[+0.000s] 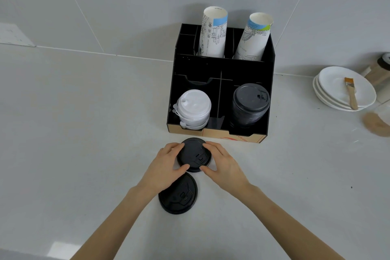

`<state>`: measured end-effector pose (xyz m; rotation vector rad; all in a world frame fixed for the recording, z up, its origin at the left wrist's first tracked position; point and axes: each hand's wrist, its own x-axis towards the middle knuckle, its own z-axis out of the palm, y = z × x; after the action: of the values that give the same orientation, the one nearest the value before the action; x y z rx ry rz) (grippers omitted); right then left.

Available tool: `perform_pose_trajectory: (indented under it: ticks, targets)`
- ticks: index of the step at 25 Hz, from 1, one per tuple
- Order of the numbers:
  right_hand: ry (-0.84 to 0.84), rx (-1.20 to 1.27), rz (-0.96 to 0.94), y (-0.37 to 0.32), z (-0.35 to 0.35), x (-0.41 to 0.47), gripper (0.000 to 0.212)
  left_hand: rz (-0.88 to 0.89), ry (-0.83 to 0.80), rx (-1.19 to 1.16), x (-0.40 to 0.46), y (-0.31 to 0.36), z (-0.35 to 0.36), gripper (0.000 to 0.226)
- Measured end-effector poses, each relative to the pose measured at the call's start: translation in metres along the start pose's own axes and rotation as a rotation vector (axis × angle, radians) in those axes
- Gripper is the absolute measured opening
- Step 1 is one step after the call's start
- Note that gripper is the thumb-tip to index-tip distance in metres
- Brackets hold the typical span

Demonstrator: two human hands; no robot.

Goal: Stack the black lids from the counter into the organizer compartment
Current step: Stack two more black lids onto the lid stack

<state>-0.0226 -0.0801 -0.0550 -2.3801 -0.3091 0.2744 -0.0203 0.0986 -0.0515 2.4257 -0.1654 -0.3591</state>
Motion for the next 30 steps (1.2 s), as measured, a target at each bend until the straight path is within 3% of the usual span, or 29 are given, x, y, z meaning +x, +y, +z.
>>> perform_pose_trajectory:
  ticks: [15,30]
  targets:
    - [-0.060,0.104,-0.106,0.012,-0.058,-0.030,0.057,0.260,-0.053,-0.016,-0.011,0.038,-0.006,0.066]
    - [0.185,0.100,-0.119,0.015,-0.088,-0.042,0.052,0.306,0.151,-0.028,0.004,0.083,0.001,0.062]
